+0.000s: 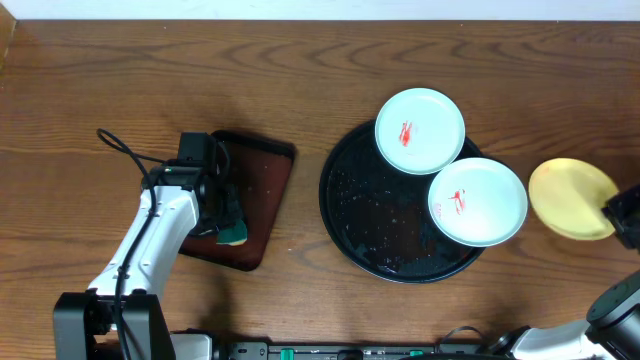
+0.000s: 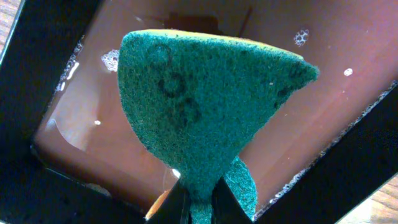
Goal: Clean dirty plates on tray and stack at the side
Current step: 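Carry the yellow plate right and set it on the table, then move right gripper back and grasp the lower pale green plate rim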
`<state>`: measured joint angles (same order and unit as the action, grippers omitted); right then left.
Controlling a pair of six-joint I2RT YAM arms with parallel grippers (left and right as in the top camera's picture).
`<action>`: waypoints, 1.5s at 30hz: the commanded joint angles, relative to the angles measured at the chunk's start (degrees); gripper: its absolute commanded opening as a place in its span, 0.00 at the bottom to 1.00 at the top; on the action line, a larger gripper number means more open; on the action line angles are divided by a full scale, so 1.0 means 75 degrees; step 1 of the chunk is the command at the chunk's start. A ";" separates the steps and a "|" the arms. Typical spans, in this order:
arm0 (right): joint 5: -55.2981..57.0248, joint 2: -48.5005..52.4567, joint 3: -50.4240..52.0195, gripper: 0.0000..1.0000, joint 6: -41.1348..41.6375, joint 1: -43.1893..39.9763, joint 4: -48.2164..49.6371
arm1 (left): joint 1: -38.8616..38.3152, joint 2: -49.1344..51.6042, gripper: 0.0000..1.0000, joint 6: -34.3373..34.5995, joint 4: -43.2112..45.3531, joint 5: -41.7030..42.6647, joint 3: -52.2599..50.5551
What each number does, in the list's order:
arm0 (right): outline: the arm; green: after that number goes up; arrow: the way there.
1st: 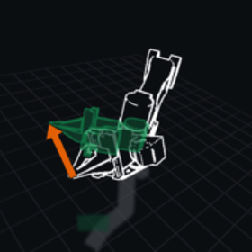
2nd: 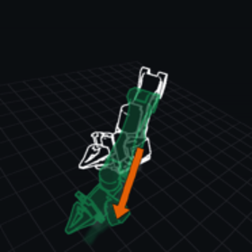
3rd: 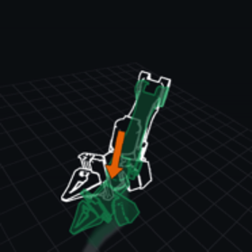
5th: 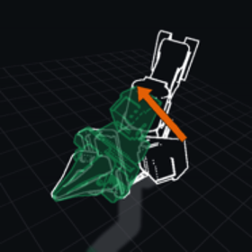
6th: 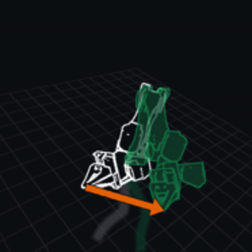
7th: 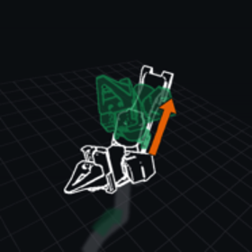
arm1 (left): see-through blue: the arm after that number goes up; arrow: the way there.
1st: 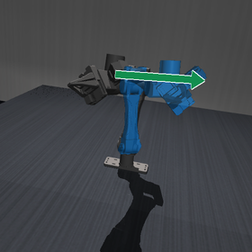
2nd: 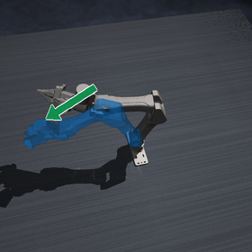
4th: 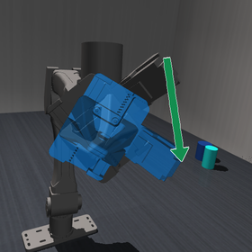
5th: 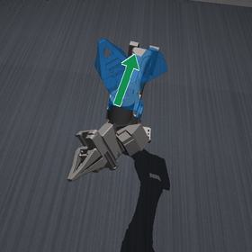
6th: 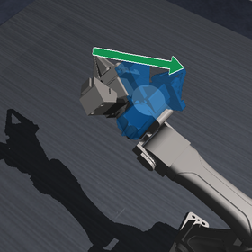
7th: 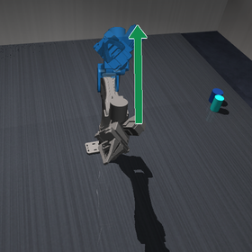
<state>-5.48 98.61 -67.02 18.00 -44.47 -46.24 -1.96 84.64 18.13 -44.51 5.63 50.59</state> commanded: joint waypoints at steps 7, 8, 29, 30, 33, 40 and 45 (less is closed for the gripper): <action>-0.1530 -0.1839 -0.0105 0.54 -0.1192 0.1323 -0.0810 | 0.0029 0.0044 0.09 -0.0044 0.0009 -0.0087 0.0012; -0.1457 -0.2031 -0.0105 0.54 -0.1233 0.1612 -0.1067 | 0.0029 0.0044 0.09 -0.0044 0.0015 -0.0087 0.0012; 0.2836 -0.0647 0.0391 0.45 -0.0224 0.4520 -0.0924 | 0.0029 0.0044 0.09 -0.0041 0.0122 -0.0087 0.0012; 0.2716 -0.0545 0.0391 0.44 -0.0385 0.4520 -0.0944 | 0.0029 0.0044 0.09 -0.0041 0.0122 -0.0087 0.0012; 0.2174 -0.0318 0.0399 0.43 -0.0697 0.4532 -0.1000 | 0.0029 0.0044 0.09 -0.0041 0.0122 -0.0087 0.0012; 0.2215 -0.0239 0.0560 0.29 -0.0315 0.4488 -0.0935 | 0.0029 0.0044 0.09 -0.0041 0.0119 -0.0087 0.0012; 0.1996 -0.0239 0.1209 0.27 -0.0291 0.4415 -0.0195 | 0.0029 0.0044 0.09 -0.0044 0.0119 -0.0087 0.0012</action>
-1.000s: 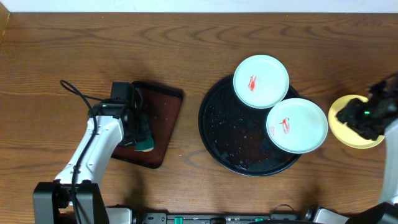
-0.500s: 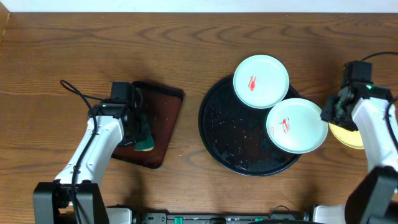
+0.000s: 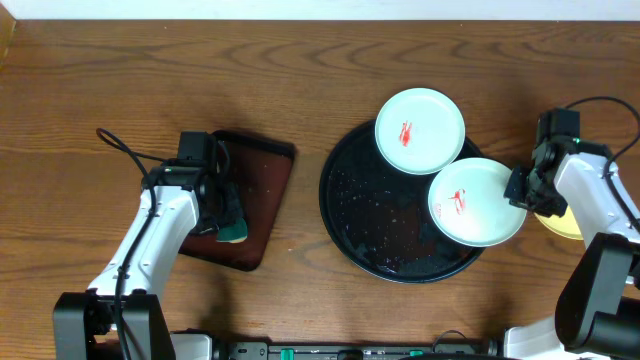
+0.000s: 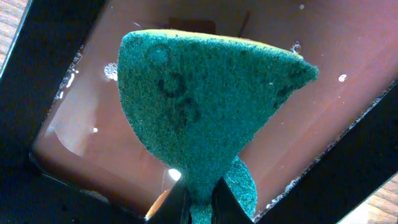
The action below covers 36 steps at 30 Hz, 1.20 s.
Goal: Clean dirty plates on tray and stack at the side
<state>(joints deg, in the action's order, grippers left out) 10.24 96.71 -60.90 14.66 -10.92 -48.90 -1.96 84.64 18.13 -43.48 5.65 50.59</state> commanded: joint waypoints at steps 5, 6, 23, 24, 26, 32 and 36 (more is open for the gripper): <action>-0.0114 -0.0058 0.0460 0.06 0.0154 -0.0058 0.0227 | 0.0029 0.0044 0.09 -0.0044 -0.0076 -0.0090 0.0012; -0.0114 -0.0125 0.0425 0.02 0.0154 -0.0058 0.0178 | 0.0029 0.0044 0.09 -0.0044 -0.0082 -0.0090 0.0012; -0.1719 -0.2745 0.0341 0.01 -0.0195 0.0527 -0.1003 | 0.0029 0.0044 0.09 -0.0044 -0.0099 -0.0090 0.0012; -0.1836 -0.2748 0.0347 0.01 -0.0201 0.0664 -0.1093 | 0.0029 0.0044 0.09 -0.0044 -0.0099 -0.0090 0.0012; -0.2174 -0.2734 0.0414 0.01 -0.0207 0.0994 -0.1195 | 0.0029 0.0044 0.09 -0.0044 -0.0099 -0.0090 0.0012; -0.2436 -0.2696 0.1466 0.01 0.0901 0.2122 -0.0361 | 0.0029 0.0044 0.09 -0.0041 -0.0096 -0.0090 0.0012; -0.2439 -0.2623 0.2562 0.01 0.1495 0.2696 0.0941 | 0.0029 0.0044 0.09 -0.0041 -0.0096 -0.0090 0.0012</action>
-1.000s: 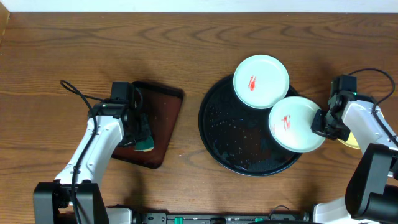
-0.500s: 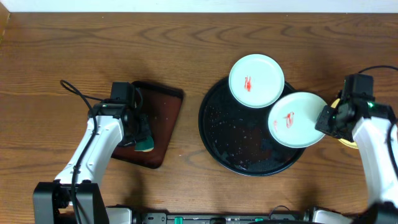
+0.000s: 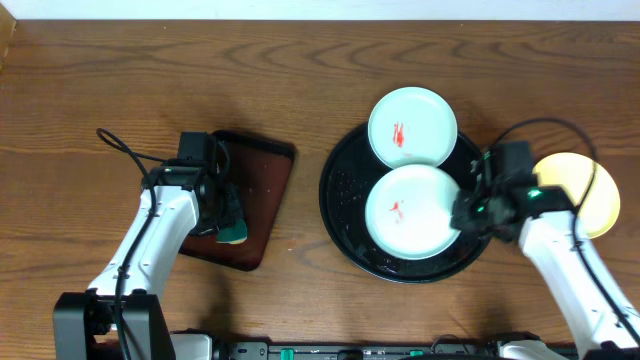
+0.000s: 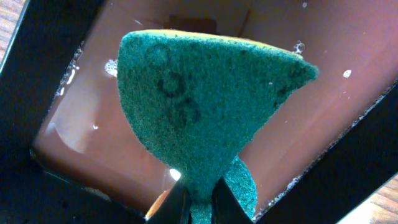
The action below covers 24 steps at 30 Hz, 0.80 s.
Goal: Clean dirty plates on tray and stack at the side
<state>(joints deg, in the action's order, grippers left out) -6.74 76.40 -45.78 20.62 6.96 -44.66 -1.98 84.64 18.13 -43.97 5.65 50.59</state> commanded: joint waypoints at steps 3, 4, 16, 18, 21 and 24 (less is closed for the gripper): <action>-0.0187 0.0216 0.1265 0.01 0.0571 0.0734 0.1443 | 0.0032 0.0044 0.09 -0.0041 -0.0032 -0.0090 0.0012; -0.0157 0.0254 0.1405 0.01 0.0481 0.0836 0.1699 | 0.0032 0.0044 0.08 -0.0041 -0.0032 -0.0090 0.0012; 0.0152 0.0297 -0.0624 0.22 -0.0886 0.0930 -0.0262 | 0.0032 0.0023 0.07 -0.0146 -0.0032 0.0055 0.0096; 0.0140 0.0297 -0.1011 0.21 -0.1067 0.0930 -0.0586 | 0.0017 0.0020 0.08 -0.0271 0.0006 0.0052 0.0140; 0.0076 0.0297 -0.1329 0.20 -0.1160 0.0930 -0.0769 | -0.0038 0.0052 0.07 -0.0271 0.0274 0.0050 0.0117; 0.0006 0.0303 -0.1332 0.20 -0.1119 0.0930 -0.0764 | -0.0122 0.0175 0.08 -0.0178 0.0968 0.0047 -0.0038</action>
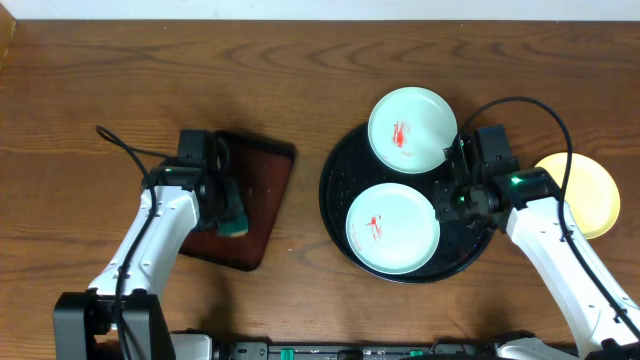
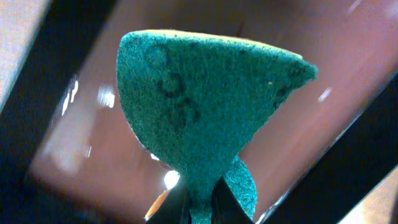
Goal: Clean dirty plates on tray and stack at the side
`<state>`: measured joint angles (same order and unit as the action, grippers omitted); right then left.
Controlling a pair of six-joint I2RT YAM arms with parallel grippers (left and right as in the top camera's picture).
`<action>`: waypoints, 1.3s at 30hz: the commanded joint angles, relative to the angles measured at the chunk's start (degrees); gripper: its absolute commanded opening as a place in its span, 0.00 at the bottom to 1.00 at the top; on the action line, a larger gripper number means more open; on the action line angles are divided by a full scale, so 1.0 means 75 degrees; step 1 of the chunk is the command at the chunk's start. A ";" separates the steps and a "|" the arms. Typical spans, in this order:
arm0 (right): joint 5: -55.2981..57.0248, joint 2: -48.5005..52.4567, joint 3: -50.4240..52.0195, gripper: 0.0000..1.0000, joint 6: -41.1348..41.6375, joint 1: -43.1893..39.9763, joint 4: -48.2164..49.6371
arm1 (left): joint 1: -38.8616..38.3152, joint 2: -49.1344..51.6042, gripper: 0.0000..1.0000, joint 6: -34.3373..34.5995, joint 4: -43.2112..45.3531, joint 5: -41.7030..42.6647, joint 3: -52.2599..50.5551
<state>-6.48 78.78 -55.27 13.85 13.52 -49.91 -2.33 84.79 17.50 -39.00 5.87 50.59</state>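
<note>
Two pale plates with red smears lie on the round black tray (image 1: 338, 205): one at the back (image 1: 412, 122), one at the front (image 1: 392, 228). My right gripper (image 1: 452, 197) sits at the front plate's right rim and appears shut on it; its fingers are hard to make out. My left gripper (image 2: 200, 200) is shut on a folded green sponge (image 2: 205, 106), held over the brown basin of soapy water (image 1: 265, 190). The left wrist view is blurred by motion. In the overhead view the sponge (image 1: 236, 226) hangs at the basin's left side.
A clean yellow plate (image 1: 582, 195) lies on the wooden table right of the tray. The right arm's cable loops over the tray's right edge. Bare table stretches between the basin and the tray and along the back.
The front plate has shifted a little further left and forward on the tray, my right gripper still at its rim. The left gripper with the sponge has moved slightly; its view is now blurred.
At first the right gripper was at the table's far right edge by the yellow plate. Then it stood at the right rim of the right-hand smeared plate. That plate then lay mid-tray, and now lies front-left. The left gripper held the sponge over the basin throughout.
</note>
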 commanded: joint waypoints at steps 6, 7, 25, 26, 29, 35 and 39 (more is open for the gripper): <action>-0.0029 -0.0009 -0.0044 0.18 -0.0140 0.0055 -0.0181 | -0.0108 0.0921 0.11 0.0323 0.1055 0.0020 -0.0283; -0.0029 -0.0009 -0.0044 0.18 -0.0140 0.0055 -0.0210 | -0.0108 0.1058 0.10 0.0396 0.1067 0.0023 -0.0283; -0.0029 -0.0009 -0.0038 0.17 -0.0137 0.0055 -0.0318 | -0.0108 0.1032 0.48 0.0472 -0.0306 0.1212 0.1096; -0.0029 -0.0009 -0.0038 0.17 -0.0137 0.0055 -0.0318 | -0.0105 0.0935 0.50 0.0469 -0.0385 0.1212 0.1145; -0.0029 -0.0009 -0.0038 0.17 -0.0079 0.0055 -0.0323 | -0.0108 0.0592 0.52 0.0332 -0.0632 0.1212 0.1256; -0.0029 -0.0009 -0.0038 0.17 -0.0079 0.0055 -0.0318 | -0.0108 0.0181 0.53 0.0332 -0.0615 0.1058 0.1259; -0.0032 -0.0009 -0.0038 0.17 -0.0082 0.0055 -0.0353 | -0.0117 0.0230 0.53 0.0332 -0.0498 0.0420 0.1227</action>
<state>-6.61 78.78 -55.27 13.37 13.52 -52.40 -3.11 86.28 20.73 -43.05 12.93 58.92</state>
